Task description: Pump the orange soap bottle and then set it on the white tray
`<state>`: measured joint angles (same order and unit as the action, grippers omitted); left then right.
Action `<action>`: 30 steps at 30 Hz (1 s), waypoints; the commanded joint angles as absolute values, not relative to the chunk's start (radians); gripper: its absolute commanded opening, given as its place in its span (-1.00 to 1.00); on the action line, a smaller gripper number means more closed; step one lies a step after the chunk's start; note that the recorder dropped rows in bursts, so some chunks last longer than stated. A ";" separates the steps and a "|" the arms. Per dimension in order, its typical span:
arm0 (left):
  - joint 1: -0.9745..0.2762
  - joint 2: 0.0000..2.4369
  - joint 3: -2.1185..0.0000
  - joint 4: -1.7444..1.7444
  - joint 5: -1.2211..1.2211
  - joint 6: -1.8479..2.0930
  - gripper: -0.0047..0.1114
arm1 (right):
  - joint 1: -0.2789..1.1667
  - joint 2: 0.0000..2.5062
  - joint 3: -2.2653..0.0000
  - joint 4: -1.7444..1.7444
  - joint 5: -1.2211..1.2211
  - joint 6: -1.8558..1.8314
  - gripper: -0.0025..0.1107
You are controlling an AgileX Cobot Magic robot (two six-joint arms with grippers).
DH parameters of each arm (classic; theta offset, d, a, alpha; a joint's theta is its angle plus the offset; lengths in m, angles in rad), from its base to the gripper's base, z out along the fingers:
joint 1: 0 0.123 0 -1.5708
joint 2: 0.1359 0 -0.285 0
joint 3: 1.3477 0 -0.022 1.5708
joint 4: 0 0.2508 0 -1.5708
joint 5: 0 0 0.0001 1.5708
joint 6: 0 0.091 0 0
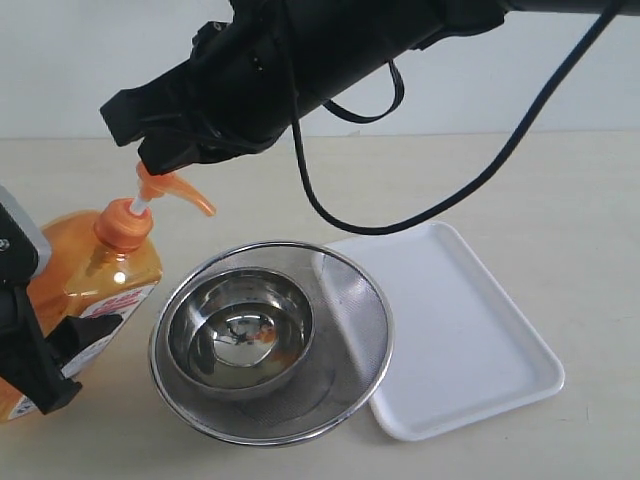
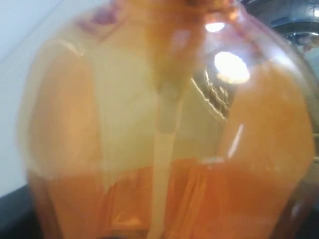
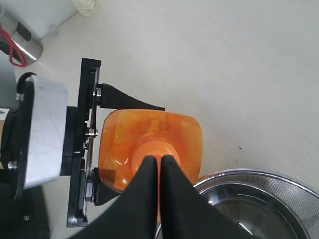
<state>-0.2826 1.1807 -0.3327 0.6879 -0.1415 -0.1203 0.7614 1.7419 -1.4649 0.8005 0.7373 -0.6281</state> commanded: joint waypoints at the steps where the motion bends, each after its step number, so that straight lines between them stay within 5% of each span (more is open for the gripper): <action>1: -0.292 1.176 -0.339 0.671 -0.240 -0.152 -0.84 | 0.808 1.807 -1.443 0.775 0.799 -0.637 -0.96; 25: -0.290 1.176 -0.339 0.669 -0.220 -0.164 -0.84 | 0.806 1.538 -1.443 0.671 0.703 -0.590 -0.96; 30: -0.290 1.176 -0.339 0.625 -0.209 -0.164 -0.84 | 0.806 1.365 -1.254 0.642 0.439 -0.547 -0.96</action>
<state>-0.2891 1.1807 -0.3327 0.6428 -0.1885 -0.1600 0.8072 1.4272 -1.3389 0.6569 0.5402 -0.5532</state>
